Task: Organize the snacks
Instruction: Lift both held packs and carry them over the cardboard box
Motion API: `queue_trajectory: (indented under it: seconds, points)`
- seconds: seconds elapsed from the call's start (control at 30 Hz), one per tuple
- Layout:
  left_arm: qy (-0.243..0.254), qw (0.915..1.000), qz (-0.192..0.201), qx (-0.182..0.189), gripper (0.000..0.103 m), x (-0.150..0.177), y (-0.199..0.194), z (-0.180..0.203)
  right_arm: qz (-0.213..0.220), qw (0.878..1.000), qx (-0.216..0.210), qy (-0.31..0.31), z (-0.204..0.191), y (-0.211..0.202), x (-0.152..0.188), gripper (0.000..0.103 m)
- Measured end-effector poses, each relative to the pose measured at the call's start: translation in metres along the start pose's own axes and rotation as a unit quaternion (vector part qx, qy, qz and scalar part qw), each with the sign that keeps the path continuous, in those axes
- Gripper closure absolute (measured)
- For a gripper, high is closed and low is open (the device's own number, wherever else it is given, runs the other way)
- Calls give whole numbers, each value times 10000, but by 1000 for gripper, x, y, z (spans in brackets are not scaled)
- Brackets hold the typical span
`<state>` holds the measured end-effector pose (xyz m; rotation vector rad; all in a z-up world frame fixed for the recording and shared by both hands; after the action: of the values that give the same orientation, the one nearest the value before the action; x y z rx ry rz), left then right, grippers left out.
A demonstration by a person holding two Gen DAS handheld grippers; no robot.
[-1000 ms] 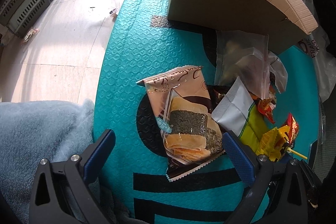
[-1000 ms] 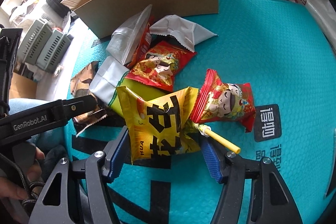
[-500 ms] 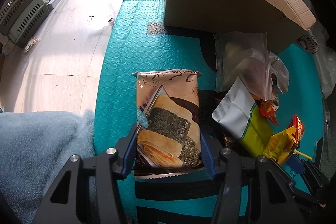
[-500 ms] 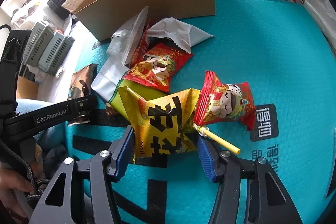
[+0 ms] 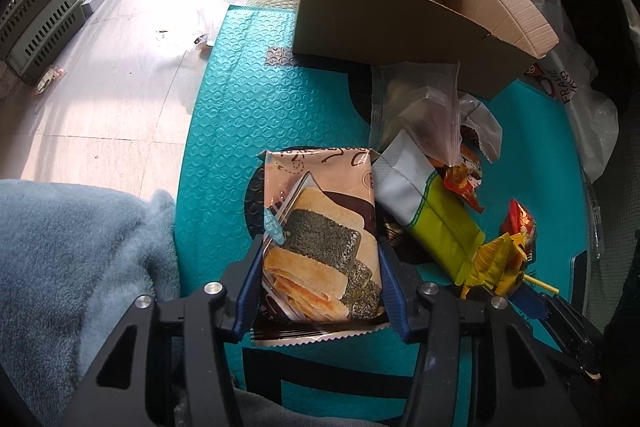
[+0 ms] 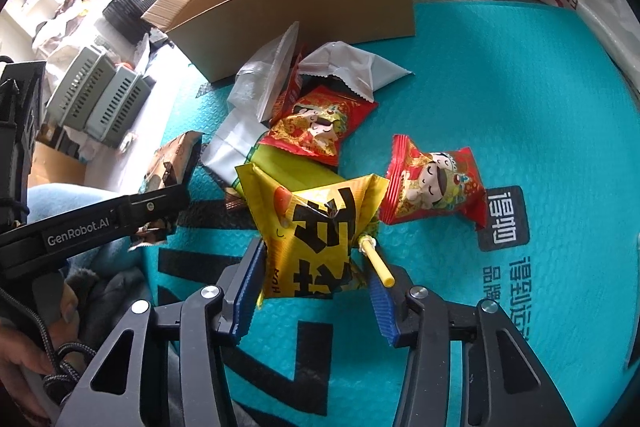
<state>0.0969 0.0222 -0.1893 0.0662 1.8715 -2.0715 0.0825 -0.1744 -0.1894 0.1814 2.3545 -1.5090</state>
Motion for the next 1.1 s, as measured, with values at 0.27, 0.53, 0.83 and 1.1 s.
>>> queue_trajectory:
  seconds: [0.27, 0.53, 0.83, 1.1]
  points:
    - [222, 9996, 55, 187, 52, 25, -31, 18, 67, 9998, -158, 45, -5, -16, 14, 55]
    - [384, 9982, 203, 410, 52, 42, -58, 29, 46, 9997, -245, 11, -13, -34, 25, 55]
    - [599, 9936, 645, 714, 52, 34, -105, 46, 325, 9987, -358, -151, -26, -68, 10, 55]
    - [660, 9886, 1057, 840, 52, 11, -133, 57, 697, 9961, -379, -377, -38, -103, -27, 55]
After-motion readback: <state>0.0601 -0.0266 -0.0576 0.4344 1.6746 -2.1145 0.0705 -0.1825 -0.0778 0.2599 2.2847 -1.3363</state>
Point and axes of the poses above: each gripper's, at about its wrist camera, not at the fingertips, and y roughly the way its jaws point, z to its right, x to its underside, the point moved 5 cm from there along y, roughly the way its jaws point, and after that the axes turned 5 degrees about -x, right-handed, at the moved point
